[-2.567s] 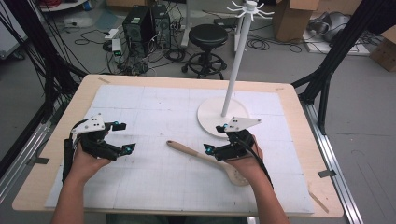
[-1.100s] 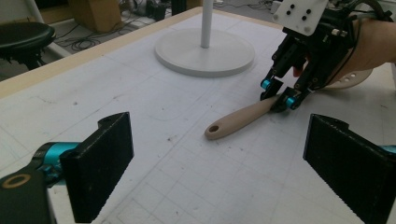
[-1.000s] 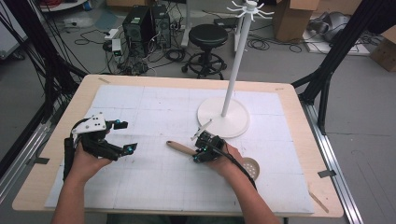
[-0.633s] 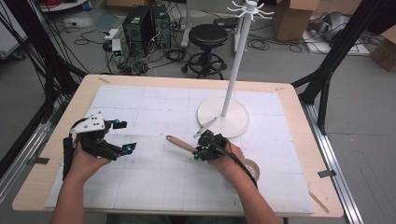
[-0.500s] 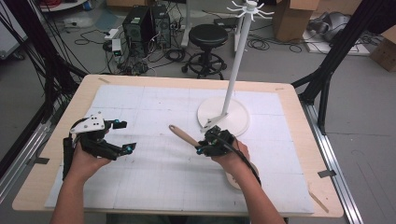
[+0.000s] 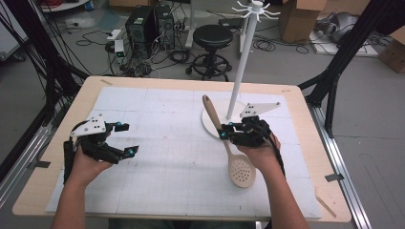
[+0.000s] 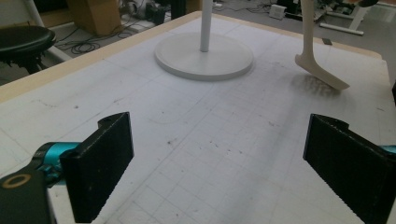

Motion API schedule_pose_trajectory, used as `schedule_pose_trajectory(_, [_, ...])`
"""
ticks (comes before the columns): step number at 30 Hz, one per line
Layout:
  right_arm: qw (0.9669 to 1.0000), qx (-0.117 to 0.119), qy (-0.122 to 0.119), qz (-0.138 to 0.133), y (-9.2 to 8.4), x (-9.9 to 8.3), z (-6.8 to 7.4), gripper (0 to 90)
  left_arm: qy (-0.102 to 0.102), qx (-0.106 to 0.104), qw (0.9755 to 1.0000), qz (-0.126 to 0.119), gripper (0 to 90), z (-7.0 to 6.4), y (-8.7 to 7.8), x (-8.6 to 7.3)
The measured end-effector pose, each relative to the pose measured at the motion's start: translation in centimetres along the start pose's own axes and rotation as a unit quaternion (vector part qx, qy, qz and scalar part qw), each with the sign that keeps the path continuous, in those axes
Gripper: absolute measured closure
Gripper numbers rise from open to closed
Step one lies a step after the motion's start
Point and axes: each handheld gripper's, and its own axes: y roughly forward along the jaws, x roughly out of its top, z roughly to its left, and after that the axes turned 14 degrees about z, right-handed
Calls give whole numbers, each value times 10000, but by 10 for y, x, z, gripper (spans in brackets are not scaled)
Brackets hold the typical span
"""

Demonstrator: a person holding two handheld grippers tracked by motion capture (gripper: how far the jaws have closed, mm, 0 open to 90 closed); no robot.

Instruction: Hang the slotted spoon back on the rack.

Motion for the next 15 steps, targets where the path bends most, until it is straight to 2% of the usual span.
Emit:
schedule_pose_trajectory(5, [9998, 4, 45, -197, -14, 0, -6, 736, -5, 8, 10000, -11, 91, 0, 0, 0])
schedule_pose_trajectory(11, [9992, -116, -6, -387, -32, 5, -11, 736, 1, 27, 10000, -20, 91, 1, -1, 0])
schedule_pose_trajectory(15, [9985, -164, 46, -520, -46, 9, -16, 736, -9, 34, 10000, -36, 91, 1, -3, -1])
